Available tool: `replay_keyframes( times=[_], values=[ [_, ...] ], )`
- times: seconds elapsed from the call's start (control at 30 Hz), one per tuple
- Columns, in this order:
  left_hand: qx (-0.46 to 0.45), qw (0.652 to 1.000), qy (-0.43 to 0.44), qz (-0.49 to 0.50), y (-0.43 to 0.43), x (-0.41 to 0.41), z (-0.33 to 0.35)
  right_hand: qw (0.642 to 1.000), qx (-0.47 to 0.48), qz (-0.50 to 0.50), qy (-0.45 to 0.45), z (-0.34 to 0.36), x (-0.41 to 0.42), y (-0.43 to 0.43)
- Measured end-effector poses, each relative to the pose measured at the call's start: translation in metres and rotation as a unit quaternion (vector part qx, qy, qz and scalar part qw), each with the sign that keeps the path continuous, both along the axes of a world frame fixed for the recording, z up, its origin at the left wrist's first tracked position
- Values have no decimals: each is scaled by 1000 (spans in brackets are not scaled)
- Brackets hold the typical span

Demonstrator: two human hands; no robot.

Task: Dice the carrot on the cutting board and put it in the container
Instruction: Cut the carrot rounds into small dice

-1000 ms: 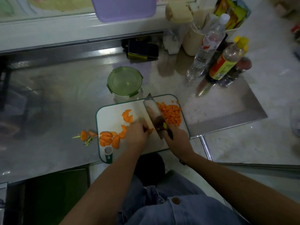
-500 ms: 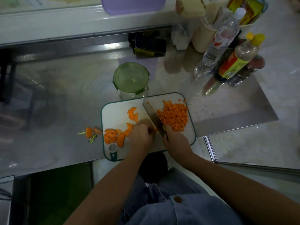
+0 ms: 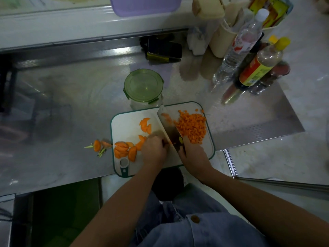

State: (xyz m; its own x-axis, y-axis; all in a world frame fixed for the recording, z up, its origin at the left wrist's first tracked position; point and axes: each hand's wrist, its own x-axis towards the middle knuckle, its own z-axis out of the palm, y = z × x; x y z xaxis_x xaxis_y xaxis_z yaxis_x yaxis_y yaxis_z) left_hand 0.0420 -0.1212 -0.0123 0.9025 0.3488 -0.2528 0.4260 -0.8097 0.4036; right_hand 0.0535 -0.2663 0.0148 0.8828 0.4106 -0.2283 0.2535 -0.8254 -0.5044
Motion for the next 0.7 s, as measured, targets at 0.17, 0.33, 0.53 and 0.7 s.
replay_keyframes(
  times=[0.17,0.33,0.53,0.7],
  values=[
    [-3,1000,5,4,-1,0,1,1000,-15,1,2,-3,-6,5],
    [-13,1000,9,-3,-1,1,2,1000,-16,-23,-2,-7,-1,13],
    [-60,998,-22,-11,1,0,1,994,62,-91,-2,-9,11,1],
    [-100,990,-95,14,9,-10,8,988,128,-83,31,-11,0,4]
  ],
)
